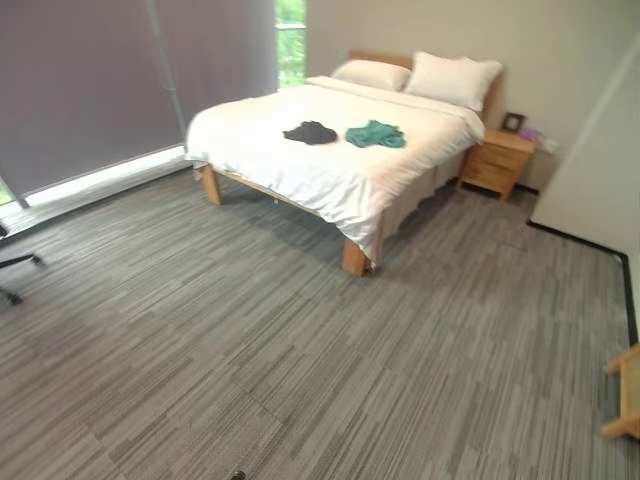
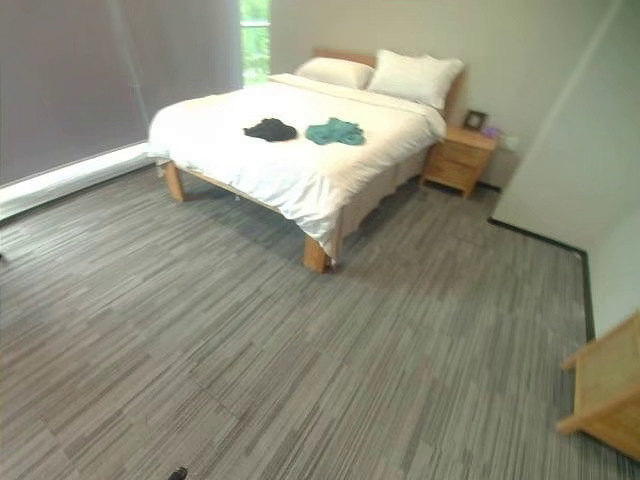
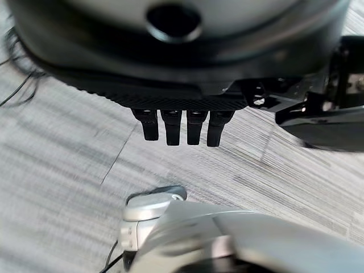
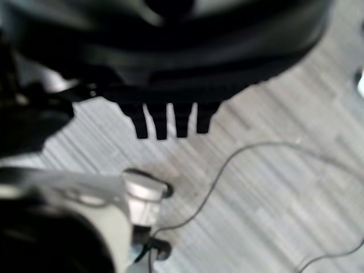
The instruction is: Pick up bed clothes into laundry basket.
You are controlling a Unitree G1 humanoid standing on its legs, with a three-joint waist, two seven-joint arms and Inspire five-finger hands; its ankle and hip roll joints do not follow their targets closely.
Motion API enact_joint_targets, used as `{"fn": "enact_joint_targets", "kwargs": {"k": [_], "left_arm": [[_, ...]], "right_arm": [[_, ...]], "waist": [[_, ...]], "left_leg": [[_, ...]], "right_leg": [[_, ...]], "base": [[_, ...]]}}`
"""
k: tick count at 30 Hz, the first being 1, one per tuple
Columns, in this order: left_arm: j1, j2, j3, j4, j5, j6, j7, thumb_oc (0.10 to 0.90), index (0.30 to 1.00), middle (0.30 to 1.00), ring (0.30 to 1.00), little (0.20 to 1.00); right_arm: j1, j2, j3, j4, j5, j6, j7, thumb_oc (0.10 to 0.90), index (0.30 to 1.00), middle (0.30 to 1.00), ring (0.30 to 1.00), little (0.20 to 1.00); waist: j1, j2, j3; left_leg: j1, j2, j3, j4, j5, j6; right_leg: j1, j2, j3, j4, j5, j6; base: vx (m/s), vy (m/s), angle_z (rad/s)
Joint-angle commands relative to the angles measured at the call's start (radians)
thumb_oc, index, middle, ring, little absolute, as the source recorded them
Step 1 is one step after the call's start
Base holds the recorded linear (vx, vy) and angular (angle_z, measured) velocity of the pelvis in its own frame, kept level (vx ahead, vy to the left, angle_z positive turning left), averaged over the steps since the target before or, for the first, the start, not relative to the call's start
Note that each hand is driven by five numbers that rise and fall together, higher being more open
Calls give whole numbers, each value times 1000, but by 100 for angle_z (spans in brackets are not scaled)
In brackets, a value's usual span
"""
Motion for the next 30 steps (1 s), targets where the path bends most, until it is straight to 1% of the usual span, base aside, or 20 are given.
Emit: {"fn": "enact_joint_targets", "kwargs": {"k": [1, 2, 3, 4, 5, 7, 10, 11, 12, 13, 15, 17, 18, 19, 20, 23, 24, 26, 28, 30], "left_arm": [[-38, 4, 7, 59, 80, -20, 51, 800, 900, 900, 900, 900], [-38, 4, 7, 59, 80, -20, 51, 800, 900, 900, 900, 900], [-49, 15, 46, 18, -11, -37, 63, 800, 900, 900, 900, 900], [-64, 21, 44, -16, -37, -46, 67, 800, 900, 900, 900, 900], [-64, 21, 44, -16, -37, -46, 66, 800, 900, 900, 900, 900], [-90, 44, 27, -87, -58, -56, 80, 800, 900, 900, 900, 900], [-96, 108, 31, -361, -137, -72, 98, 800, 900, 900, 900, 900], [-92, 130, 43, -459, -167, -77, 101, 800, 900, 900, 900, 900], [-83, 147, 58, -546, -195, -82, 99, 800, 900, 900, 900, 900], [-67, 162, 79, -646, -227, -82, 97, 800, 900, 900, 900, 900], [-40, 179, 97, -795, -279, -91, 84, 800, 900, 900, 900, 900], [-11, 208, 107, -932, -275, -86, 70, 800, 900, 900, 900, 900], [-8, 208, 107, -933, -275, -85, 70, 800, 900, 900, 900, 900], [20, 242, 114, -1055, -241, -90, 50, 800, 900, 900, 900, 900], [36, 260, 124, -1130, -226, -99, 38, 800, 900, 900, 900, 900], [49, 274, 156, -1169, -152, -112, 57, 800, 900, 900, 900, 900], [52, 262, 173, -1158, -149, -112, 70, 800, 900, 900, 900, 900], [63, 227, 217, -1138, -164, -108, 105, 800, 900, 900, 900, 900], [84, 203, 254, -1131, -189, -100, 119, 800, 900, 900, 900, 900], [88, 191, 269, -1137, -206, -95, 122, 800, 900, 900, 900, 900]], "right_arm": [[-87, -14, -10, 51, 41, -30, -10, 800, 900, 900, 900, 900], [-88, -14, -10, 51, 41, -30, -10, 800, 900, 900, 900, 900], [-102, -27, -66, 31, 154, -43, -25, 800, 900, 900, 900, 900], [-119, -38, -86, 1, 211, -58, -32, 800, 900, 900, 900, 900], [-119, -38, -86, 1, 211, -58, -32, 800, 900, 900, 900, 900], [-144, -51, -70, -74, 237, -76, -46, 800, 900, 900, 900, 900], [-156, -99, -48, -306, 268, -92, -48, 800, 900, 900, 900, 900], [-157, -123, -46, -442, 274, -95, -54, 800, 900, 900, 900, 900], [-151, -142, -58, -523, 280, -101, -57, 800, 900, 900, 900, 900], [-142, -162, -70, -645, 277, -99, -69, 800, 900, 900, 900, 900], [-118, -178, -106, -828, 287, -106, -82, 800, 900, 900, 900, 900], [-85, -189, -137, -980, 273, -112, -85, 800, 900, 900, 900, 900], [-82, -189, -137, -982, 273, -111, -85, 800, 900, 900, 900, 900], [-55, -191, -169, -1109, 233, -123, -95, 800, 900, 900, 900, 900], [-38, -191, -192, -1182, 200, -131, -100, 800, 900, 900, 900, 900], [-5, -172, -200, -1241, 148, -142, -97, 800, 900, 900, 900, 900], [1, -170, -201, -1216, 139, -146, -94, 800, 900, 900, 900, 900], [13, -163, -185, -1232, 125, -144, -75, 800, 900, 900, 900, 900], [26, -173, -184, -1244, 102, -136, -61, 800, 900, 900, 900, 900], [11, -181, -181, -1245, 102, -136, -61, 800, 900, 900, 900, 900]], "waist": [[9, -18, 1], [9, -18, 1], [9, -17, -1], [6, -15, -1], [7, -15, 0], [4, -12, 2], [2, -10, 6], [-1, -8, 7], [-2, -7, 8], [-3, -5, 8], [-7, -2, 9], [-9, 1, 6], [-8, 1, 7], [-12, 5, 7], [-15, 8, 7], [-20, 8, 7], [-20, 7, 11], [-20, 5, 18], [-21, 6, 24], [-19, 10, 36]], "left_leg": [[10, -44, -121, -171, 110, 17], [10, -44, -121, -171, 109, 17], [11, -43, -122, -171, 109, 15], [12, -42, -123, -171, 110, 14], [13, -42, -123, -171, 109, 14], [13, -41, -121, -171, 112, 12], [7, -39, -117, -171, 117, 9], [3, -39, -114, -171, 121, 9], [2, -38, -114, -171, 121, 8], [-1, -37, -111, -171, 123, 7], [-3, -36, -108, -171, 124, 7], [-11, -37, -108, -171, 132, 9], [-4, -36, -107, -171, 123, 8], [-12, -37, -107, -171, 131, 10], [-12, -37, -107, -171, 130, 10], [-12, -36, -106, -171, 125, 10], [-14, -36, -105, -171, 124, 11], [-19, -36, -100, -171, 122, 12], [-23, -40, -92, -171, 120, 17], [-25, -44, -84, -171, 121, 23]], "right_leg": [[188, -20, -52, -276, 171, 71], [188, -20, -53, -276, 171, 71], [188, -21, -52, -276, 169, 73], [188, -21, -51, -276, 169, 73], [189, -21, -51, -276, 168, 73], [187, -20, -51, -276, 172, 74], [181, -19, -49, -276, 177, 77], [177, -19, -49, -276, 181, 78], [175, -20, -49, -276, 181, 79], [172, -20, -49, -276, 183, 79], [168, -21, -49, -276, 184, 81], [161, -22, -50, -276, 193, 81], [168, -21, -49, -276, 185, 82], [160, -23, -50, -276, 192, 83], [159, -23, -50, -276, 192, 84], [157, -23, -46, -276, 190, 85], [154, -23, -44, -276, 193, 87], [146, -26, -39, -276, 192, 90], [143, -28, -29, -276, 194, 87], [144, -29, -25, -276, 194, 84]], "base": [[0, 0, 0], [0, 0, 0], [3, 3, 4], [3, 3, 5], [-11, -1, 5], [-15, -5, 1], [-38, -12, 1], [0, 0, 0], [0, 0, 0], [0, 0, 0], [0, 0, 0], [0, 0, 0], [0, 0, 0], [0, 0, 0], [0, 0, 0], [12, 7, 0], [0, 0, 0], [7, 15, -2], [36, 46, -7], [35, 62, -17]]}}
